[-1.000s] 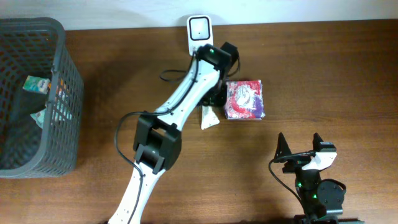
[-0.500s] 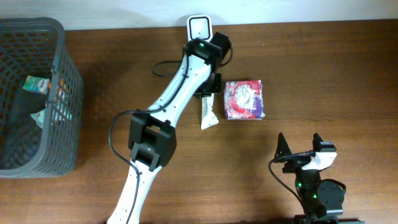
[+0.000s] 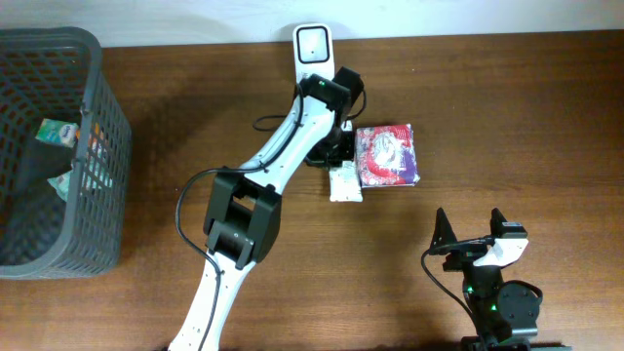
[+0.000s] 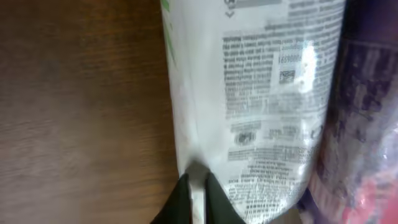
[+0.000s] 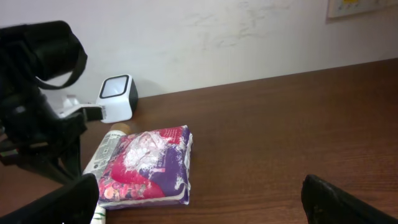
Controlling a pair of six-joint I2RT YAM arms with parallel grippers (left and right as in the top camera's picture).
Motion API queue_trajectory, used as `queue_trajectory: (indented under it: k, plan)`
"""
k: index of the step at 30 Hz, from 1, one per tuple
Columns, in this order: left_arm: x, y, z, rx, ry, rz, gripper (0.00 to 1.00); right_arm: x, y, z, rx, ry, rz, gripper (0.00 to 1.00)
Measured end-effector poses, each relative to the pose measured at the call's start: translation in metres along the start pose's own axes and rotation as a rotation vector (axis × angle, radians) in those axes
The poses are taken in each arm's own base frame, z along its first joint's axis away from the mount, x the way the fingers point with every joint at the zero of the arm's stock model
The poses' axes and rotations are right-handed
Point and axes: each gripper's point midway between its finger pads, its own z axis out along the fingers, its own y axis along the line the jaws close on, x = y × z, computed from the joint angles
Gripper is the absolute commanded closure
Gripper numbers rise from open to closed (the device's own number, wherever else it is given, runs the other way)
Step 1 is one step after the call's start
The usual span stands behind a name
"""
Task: Scan the item barcode
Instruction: 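Place the white tube upright-lying beside the tissue pack and release, then return the left gripper to the basket and grasp the mint-green wipes pack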
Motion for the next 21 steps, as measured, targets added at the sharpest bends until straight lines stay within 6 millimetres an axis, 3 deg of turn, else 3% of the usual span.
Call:
queue_trajectory:
  k: [3,4,6,7,11,12,14,17,20,21]
  plan:
    - [-0.006,0.001,-0.037,0.014,-0.032,0.011,0.71,0.0,0.0,0.0,0.0,0.0,0.0,0.01]
    - [-0.014,0.003,-0.059,0.031,-0.076,0.011,0.6,0.0,0.0,0.0,0.0,0.0,-0.001,0.01]
    - [-0.023,0.009,-0.085,0.051,-0.128,0.002,0.48,0.0,0.0,0.0,0.0,0.0,0.0,0.01]
    - [-0.027,0.017,-0.106,0.062,-0.163,-0.014,0.47,0.0,0.0,0.0,0.0,0.0,0.0,0.01]
    - [-0.036,0.04,-0.159,0.098,-0.275,-0.002,0.43,0.0,0.0,0.0,0.0,0.0,0.0,0.01]
    - [-0.041,0.049,-0.171,0.109,-0.308,0.0,0.32,0.0,0.0,0.0,0.0,0.0,0.0,0.01]
    - [-0.042,0.065,-0.191,0.108,-0.352,0.004,0.01,0.0,0.0,0.0,0.0,0.0,0.0,0.01]
    - [-0.036,0.09,-0.24,0.105,-0.457,0.02,0.01,0.0,0.0,0.0,0.0,0.0,0.0,0.01]
    - [-0.012,0.14,-0.322,0.034,-0.655,-0.035,0.01,0.0,0.0,0.0,0.0,0.0,0.0,0.01]
    - [-0.005,0.155,-0.339,0.008,-0.699,-0.06,0.01,0.0,0.0,0.0,0.0,0.0,0.0,0.01]
